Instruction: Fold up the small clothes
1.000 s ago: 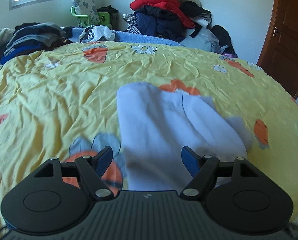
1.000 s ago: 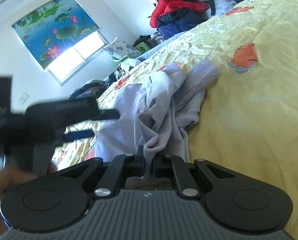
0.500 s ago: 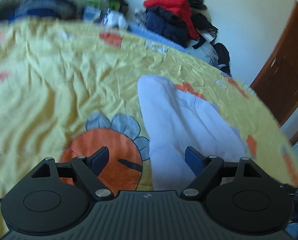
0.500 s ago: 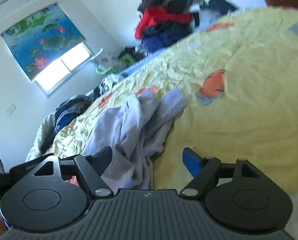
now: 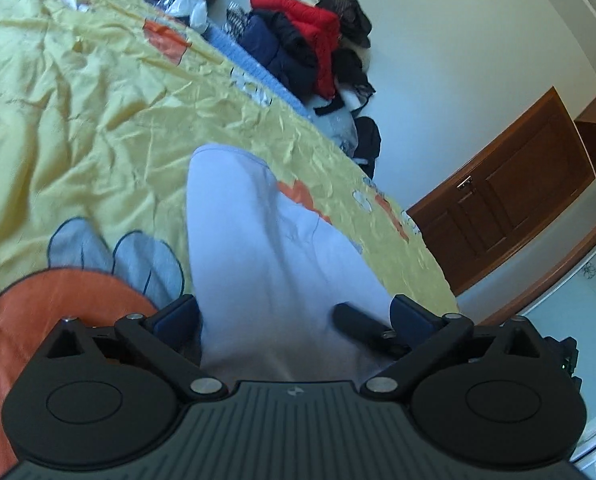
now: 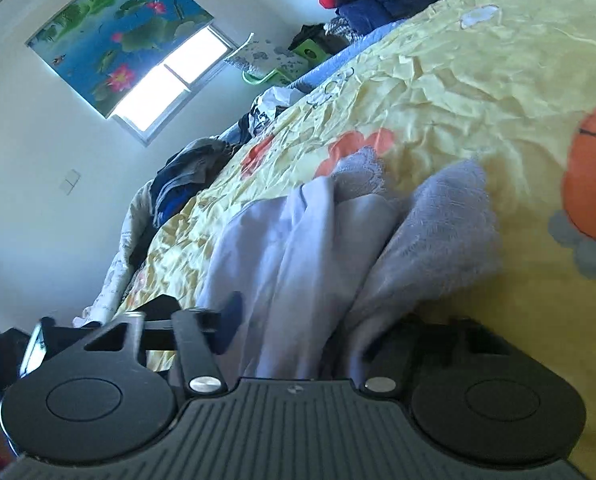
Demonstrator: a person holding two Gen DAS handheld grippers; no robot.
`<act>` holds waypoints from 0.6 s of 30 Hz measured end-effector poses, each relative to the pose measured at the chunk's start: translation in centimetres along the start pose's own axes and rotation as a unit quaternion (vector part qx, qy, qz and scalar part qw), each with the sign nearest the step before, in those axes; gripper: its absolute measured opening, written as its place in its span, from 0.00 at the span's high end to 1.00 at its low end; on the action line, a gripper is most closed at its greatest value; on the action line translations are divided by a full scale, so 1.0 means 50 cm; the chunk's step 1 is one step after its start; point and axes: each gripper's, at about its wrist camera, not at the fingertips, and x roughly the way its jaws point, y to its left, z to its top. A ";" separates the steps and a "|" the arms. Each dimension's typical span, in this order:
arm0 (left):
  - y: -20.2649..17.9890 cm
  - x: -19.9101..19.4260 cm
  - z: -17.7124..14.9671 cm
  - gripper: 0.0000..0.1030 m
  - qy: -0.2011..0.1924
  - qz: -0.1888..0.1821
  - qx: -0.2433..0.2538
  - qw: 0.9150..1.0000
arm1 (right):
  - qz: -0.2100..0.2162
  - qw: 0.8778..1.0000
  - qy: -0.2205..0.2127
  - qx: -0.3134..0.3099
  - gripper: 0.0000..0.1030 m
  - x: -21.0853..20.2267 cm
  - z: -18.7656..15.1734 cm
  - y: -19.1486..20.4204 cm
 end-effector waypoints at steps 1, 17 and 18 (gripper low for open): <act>-0.004 0.000 -0.002 0.00 -0.003 0.003 0.011 1.000 | -0.007 1.000 -0.002 -0.002 0.65 0.005 -0.002 -0.002; -0.039 -0.047 -0.007 0.78 -0.041 0.082 0.095 0.991 | -0.014 0.998 -0.029 -0.049 0.77 -0.019 -0.016 0.063; -0.045 -0.062 0.000 0.78 -0.051 0.084 0.103 0.990 | -0.009 0.998 -0.031 -0.053 0.77 -0.021 -0.013 0.077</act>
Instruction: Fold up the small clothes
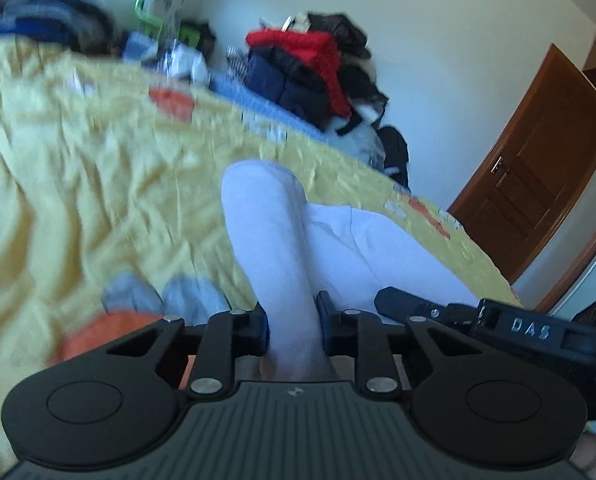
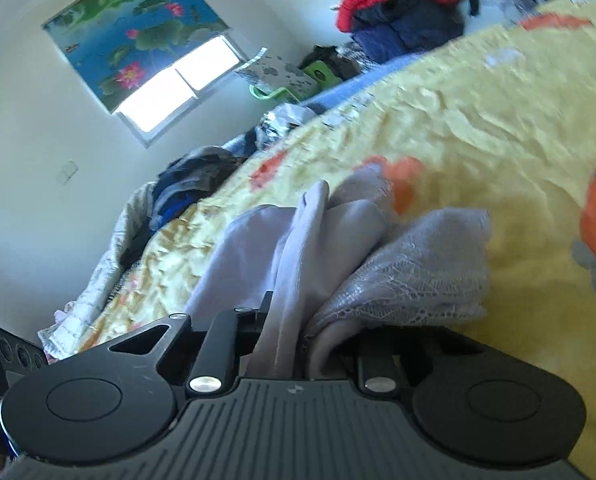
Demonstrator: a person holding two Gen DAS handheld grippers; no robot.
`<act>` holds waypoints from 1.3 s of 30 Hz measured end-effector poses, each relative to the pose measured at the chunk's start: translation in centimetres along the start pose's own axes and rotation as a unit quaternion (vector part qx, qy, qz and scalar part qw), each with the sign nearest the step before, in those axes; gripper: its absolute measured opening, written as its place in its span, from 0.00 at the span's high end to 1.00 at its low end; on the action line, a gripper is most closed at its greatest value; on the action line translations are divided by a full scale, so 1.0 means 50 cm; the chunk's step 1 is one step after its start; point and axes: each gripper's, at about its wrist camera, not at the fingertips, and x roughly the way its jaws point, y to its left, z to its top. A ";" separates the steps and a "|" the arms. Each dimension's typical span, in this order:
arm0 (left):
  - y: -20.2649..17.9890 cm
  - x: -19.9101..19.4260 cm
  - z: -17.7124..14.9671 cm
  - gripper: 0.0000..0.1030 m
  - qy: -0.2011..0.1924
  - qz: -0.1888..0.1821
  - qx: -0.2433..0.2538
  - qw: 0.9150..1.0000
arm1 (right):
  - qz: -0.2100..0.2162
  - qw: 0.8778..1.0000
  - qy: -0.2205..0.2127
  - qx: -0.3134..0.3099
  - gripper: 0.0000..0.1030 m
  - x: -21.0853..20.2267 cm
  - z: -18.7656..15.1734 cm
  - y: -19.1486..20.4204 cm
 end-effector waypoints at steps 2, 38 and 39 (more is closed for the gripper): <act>0.002 -0.020 0.025 0.79 -0.012 0.002 0.009 1.000 | 0.010 1.000 -0.008 -0.012 0.77 -0.004 0.012 0.031; -0.020 -0.009 -0.009 0.19 0.049 0.166 0.159 0.972 | -0.140 0.969 0.073 -0.189 0.60 0.225 0.046 0.170; -0.015 -0.010 -0.012 0.19 0.052 0.165 0.153 0.973 | -0.162 0.966 0.075 -0.188 0.60 0.241 0.045 0.152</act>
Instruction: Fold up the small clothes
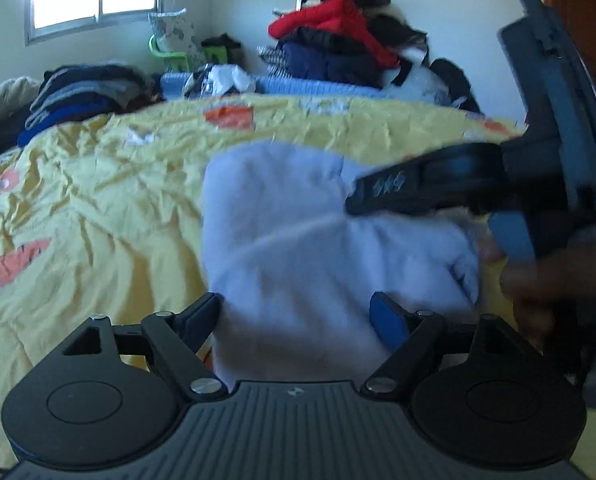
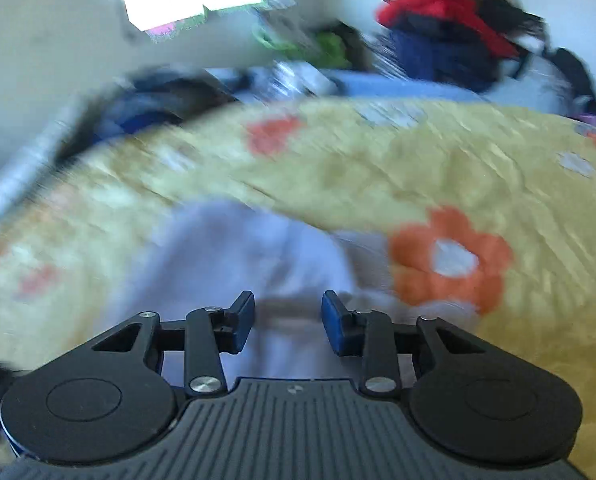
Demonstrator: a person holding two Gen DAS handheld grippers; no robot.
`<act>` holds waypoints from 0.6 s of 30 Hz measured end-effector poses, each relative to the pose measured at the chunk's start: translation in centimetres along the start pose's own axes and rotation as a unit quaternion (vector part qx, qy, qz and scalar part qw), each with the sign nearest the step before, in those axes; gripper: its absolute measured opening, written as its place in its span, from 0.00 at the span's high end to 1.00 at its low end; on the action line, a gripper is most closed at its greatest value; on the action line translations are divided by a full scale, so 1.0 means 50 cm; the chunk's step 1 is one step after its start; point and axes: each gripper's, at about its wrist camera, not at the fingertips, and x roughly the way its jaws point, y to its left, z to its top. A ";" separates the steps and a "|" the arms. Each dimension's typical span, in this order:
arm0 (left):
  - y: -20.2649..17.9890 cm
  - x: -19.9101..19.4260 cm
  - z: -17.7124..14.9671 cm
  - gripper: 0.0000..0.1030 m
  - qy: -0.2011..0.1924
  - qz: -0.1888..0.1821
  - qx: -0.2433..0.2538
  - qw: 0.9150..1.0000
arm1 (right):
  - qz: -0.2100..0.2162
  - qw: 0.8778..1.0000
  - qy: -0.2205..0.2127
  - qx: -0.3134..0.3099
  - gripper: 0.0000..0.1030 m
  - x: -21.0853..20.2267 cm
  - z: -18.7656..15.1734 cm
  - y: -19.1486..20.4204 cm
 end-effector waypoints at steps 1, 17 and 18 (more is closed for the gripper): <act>0.006 -0.002 -0.003 0.19 0.001 -0.005 -0.008 1.000 | 0.009 1.000 -0.007 0.018 0.61 -0.002 -0.003 -0.018; 0.023 -0.032 -0.032 0.17 0.012 0.000 -0.047 0.999 | -0.013 0.999 -0.032 -0.037 0.50 -0.104 -0.063 0.021; 0.024 -0.034 -0.035 0.17 0.013 -0.001 -0.048 0.999 | -0.019 0.998 -0.045 -0.041 0.49 -0.120 -0.067 0.028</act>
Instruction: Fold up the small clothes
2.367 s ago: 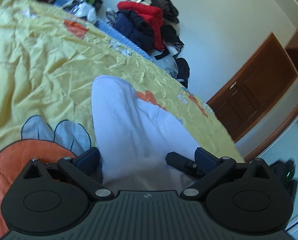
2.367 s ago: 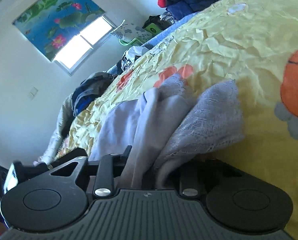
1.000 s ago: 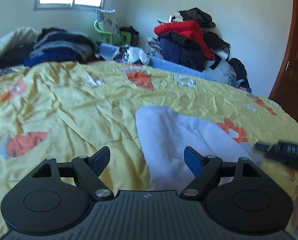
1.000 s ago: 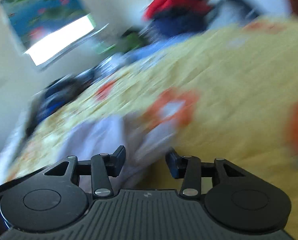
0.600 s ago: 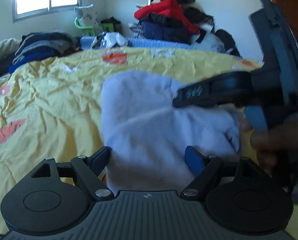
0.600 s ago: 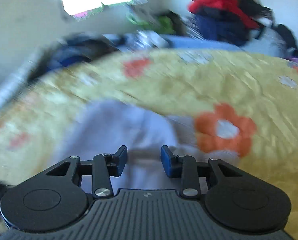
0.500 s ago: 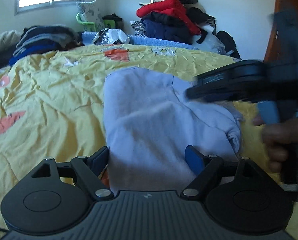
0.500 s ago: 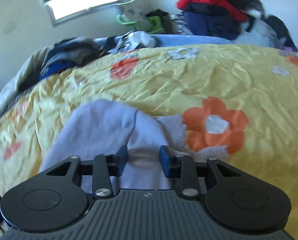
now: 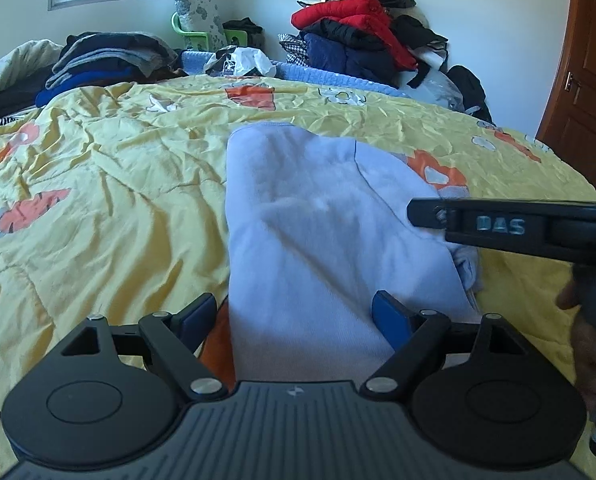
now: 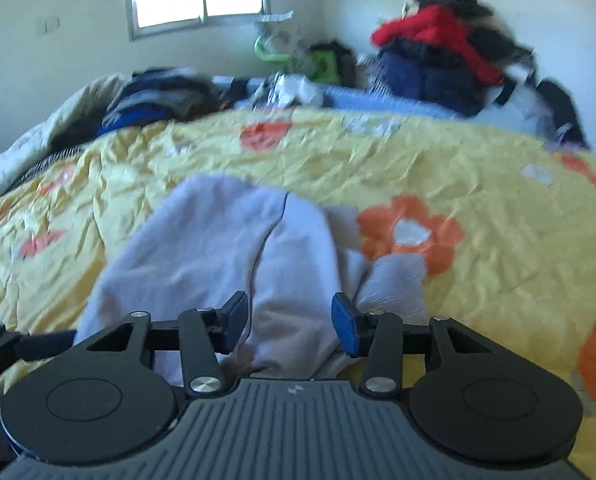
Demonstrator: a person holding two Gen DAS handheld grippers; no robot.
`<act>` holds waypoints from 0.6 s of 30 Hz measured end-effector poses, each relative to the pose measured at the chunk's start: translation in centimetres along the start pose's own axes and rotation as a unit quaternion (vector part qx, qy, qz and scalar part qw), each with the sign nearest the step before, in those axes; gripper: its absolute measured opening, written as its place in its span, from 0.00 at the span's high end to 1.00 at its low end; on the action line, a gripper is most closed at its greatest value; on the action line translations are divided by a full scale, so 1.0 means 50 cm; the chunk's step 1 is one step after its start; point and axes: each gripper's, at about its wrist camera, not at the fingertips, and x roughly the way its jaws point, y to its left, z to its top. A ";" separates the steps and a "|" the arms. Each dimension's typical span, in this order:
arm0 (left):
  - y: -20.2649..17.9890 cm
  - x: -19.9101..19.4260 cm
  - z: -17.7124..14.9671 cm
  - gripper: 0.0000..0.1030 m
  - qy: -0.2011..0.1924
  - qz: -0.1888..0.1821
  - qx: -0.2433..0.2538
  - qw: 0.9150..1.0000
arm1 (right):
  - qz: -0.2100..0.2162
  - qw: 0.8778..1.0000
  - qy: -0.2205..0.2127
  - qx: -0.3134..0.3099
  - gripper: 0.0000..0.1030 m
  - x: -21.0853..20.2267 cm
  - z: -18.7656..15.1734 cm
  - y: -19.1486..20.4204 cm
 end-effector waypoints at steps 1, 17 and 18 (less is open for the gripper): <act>0.000 -0.001 -0.002 0.17 0.001 0.000 -0.001 1.000 | 0.002 1.000 -0.008 -0.004 0.48 -0.012 -0.007 0.003; 0.012 -0.041 -0.022 0.17 0.009 -0.001 -0.016 1.000 | -0.013 1.000 0.005 0.020 0.38 -0.072 -0.065 -0.011; 0.012 -0.045 -0.023 0.17 0.009 -0.001 -0.015 1.000 | -0.022 1.000 0.013 0.013 0.37 -0.066 -0.073 -0.011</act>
